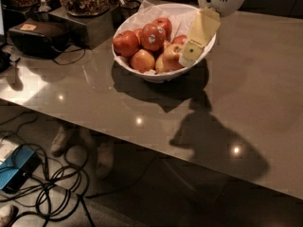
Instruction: Pick apple from white bowl
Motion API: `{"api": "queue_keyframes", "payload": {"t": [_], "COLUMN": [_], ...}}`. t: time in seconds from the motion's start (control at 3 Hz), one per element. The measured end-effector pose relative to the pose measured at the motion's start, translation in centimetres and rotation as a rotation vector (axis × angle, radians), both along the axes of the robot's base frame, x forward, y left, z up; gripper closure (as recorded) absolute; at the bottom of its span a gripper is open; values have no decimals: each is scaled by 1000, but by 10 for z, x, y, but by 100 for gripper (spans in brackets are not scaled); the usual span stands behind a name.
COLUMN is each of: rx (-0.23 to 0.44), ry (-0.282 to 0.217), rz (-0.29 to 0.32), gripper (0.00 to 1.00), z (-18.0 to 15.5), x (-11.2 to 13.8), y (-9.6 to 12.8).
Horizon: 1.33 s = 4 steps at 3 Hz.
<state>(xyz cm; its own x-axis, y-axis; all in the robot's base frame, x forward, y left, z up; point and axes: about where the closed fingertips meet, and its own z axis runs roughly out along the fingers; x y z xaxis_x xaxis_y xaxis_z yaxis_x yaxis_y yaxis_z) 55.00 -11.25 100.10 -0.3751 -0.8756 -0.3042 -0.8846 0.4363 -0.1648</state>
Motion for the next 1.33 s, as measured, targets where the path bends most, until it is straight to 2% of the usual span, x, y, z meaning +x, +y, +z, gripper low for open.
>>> {"api": "queue_keyframes", "payload": {"t": [0.33,0.67,1.0,1.33], "rx": [6,0,-12,-29], "ry": [18,43,76,106], "rz": [-20,-36,-42,-35], "gripper": [7,8,10,17], "z": [-7,-18,-33,-46], "x": [14,22,25,26], "y": [5,8,13,22]}}
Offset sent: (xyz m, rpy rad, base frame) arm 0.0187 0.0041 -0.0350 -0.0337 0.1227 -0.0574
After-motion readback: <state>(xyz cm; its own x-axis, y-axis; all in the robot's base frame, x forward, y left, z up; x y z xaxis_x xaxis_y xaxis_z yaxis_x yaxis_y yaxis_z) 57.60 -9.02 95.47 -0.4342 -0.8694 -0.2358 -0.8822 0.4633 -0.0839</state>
